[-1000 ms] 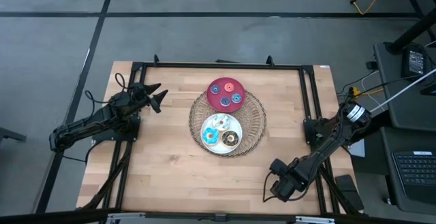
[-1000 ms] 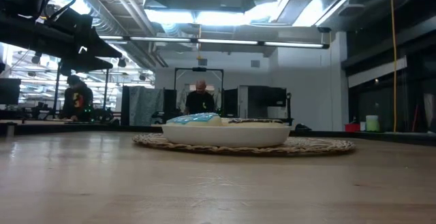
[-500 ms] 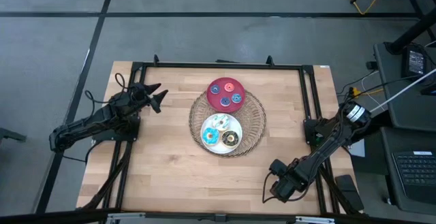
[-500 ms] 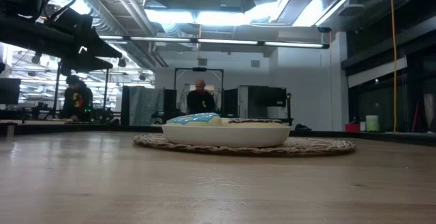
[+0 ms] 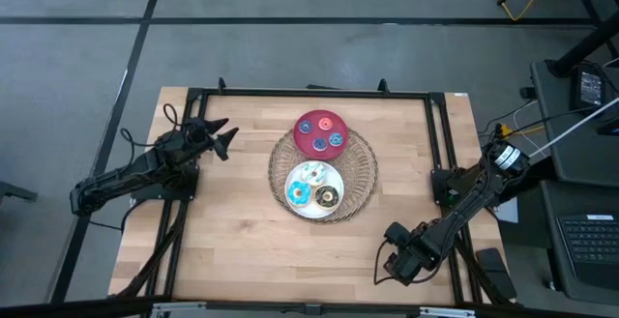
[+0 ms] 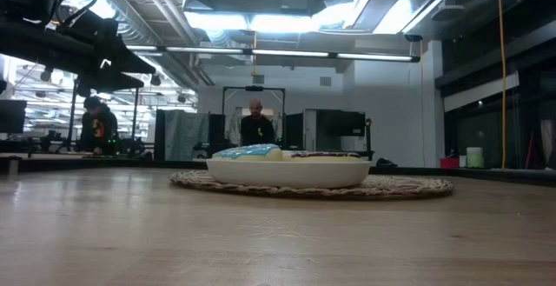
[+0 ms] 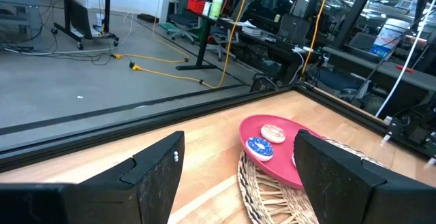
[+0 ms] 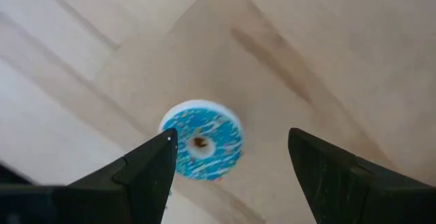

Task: Pick & Place donuts
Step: Put the small light blue donut on the red plate, then return to Home Position

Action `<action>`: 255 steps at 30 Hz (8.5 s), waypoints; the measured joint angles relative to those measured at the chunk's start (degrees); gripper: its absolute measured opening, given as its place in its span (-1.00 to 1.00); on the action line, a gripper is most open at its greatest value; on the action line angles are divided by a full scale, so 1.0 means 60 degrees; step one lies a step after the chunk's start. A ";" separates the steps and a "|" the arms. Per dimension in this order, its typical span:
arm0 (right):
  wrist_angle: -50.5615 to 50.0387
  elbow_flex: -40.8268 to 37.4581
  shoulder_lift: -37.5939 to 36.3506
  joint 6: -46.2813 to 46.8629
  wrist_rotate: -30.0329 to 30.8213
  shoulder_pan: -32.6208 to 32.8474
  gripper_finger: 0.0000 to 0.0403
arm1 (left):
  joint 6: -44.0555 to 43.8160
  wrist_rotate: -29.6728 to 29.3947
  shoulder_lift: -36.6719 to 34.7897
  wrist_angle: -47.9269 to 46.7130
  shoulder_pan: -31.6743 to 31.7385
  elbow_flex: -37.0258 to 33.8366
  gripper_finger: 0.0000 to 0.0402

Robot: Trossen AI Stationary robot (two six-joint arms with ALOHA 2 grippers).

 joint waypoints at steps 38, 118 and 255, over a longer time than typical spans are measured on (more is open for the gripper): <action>0.0798 -0.0166 -0.0076 0.0820 0.0317 0.0109 0.39 | 0.0000 0.0000 -0.0001 0.0000 0.0000 0.0000 0.33; 0.2658 -0.2293 -0.1341 0.0912 0.0722 0.0467 -0.96 | 0.0000 0.0000 0.0000 0.0011 -0.0004 0.0000 0.33; 0.8085 -0.3009 -0.4797 -1.4882 0.2358 -1.1153 0.55 | 0.0000 0.0000 0.0000 0.0000 -0.0002 0.0000 0.33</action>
